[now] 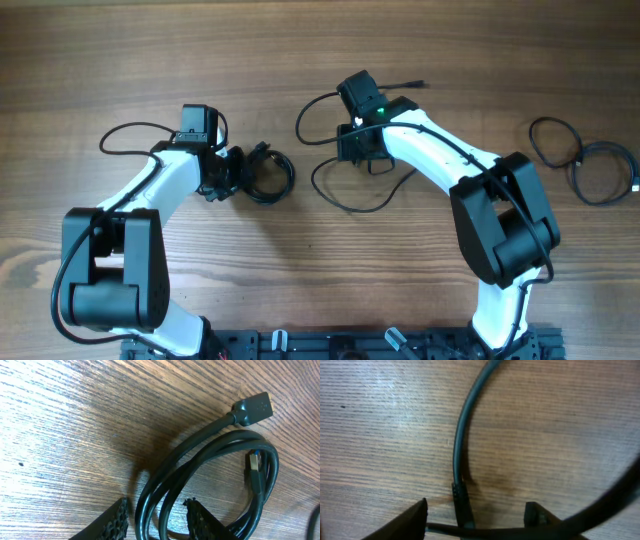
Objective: Untangle cables
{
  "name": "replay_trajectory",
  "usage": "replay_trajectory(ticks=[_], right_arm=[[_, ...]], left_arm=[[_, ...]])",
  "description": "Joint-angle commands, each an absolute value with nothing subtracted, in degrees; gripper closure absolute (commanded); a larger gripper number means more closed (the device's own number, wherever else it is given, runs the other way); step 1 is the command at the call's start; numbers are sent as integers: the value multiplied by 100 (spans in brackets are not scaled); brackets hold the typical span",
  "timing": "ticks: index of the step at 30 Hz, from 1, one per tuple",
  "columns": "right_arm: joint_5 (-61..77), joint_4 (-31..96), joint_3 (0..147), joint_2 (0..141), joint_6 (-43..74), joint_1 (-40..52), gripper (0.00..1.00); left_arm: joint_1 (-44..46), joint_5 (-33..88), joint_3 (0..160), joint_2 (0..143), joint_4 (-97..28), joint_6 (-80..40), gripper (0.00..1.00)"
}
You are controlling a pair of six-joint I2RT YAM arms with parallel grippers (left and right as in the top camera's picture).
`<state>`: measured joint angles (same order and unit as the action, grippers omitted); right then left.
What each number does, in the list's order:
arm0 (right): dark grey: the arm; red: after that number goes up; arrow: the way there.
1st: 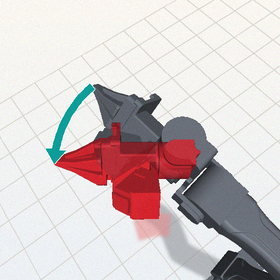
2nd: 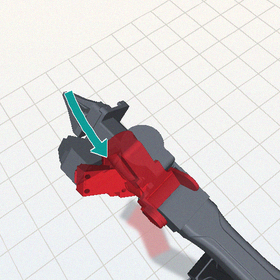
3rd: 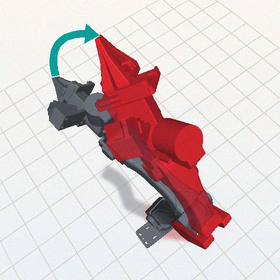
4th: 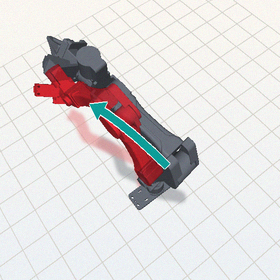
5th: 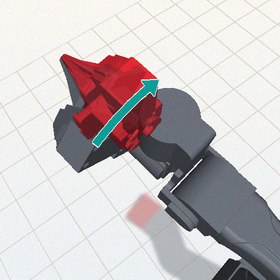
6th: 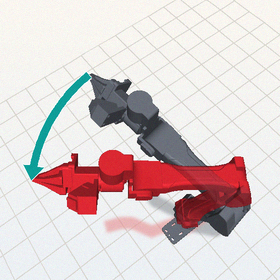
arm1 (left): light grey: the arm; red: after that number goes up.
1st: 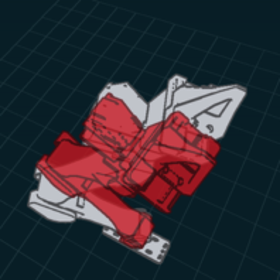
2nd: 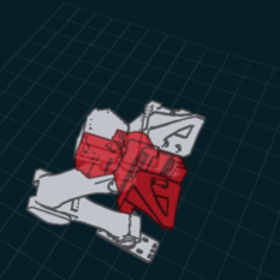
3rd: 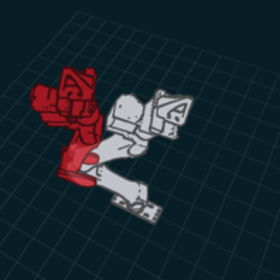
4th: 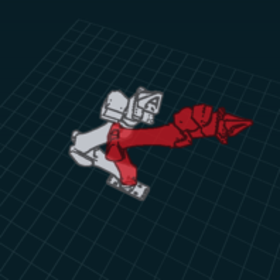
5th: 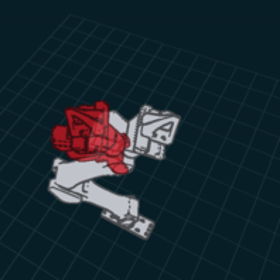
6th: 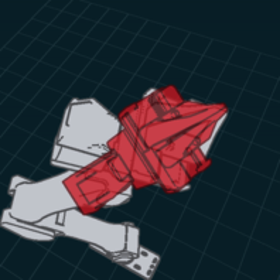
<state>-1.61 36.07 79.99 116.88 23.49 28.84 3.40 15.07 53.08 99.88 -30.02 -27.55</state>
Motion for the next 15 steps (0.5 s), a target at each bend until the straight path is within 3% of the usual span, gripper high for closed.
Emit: replay_trajectory(ticks=[1, 5, 9, 15], right_arm=[[-314, 3507, 7937, 11762, 2047, 2919, 45], [-309, 3470, 7937, 11946, 1767, 2919, 52], [202, 3540, 7937, 11948, 779, 2919, 70], [51, 3979, 7937, 11948, 281, 2906, 72]], left_arm=[[338, 1450, 5249, 10031, -3039, -2746, 57], [338, 1452, 5249, 10029, -3039, -2746, 57], [338, 1450, 5249, 10029, -3039, -2746, 57], [338, 1450, 5249, 10029, -3037, -2746, 56]])
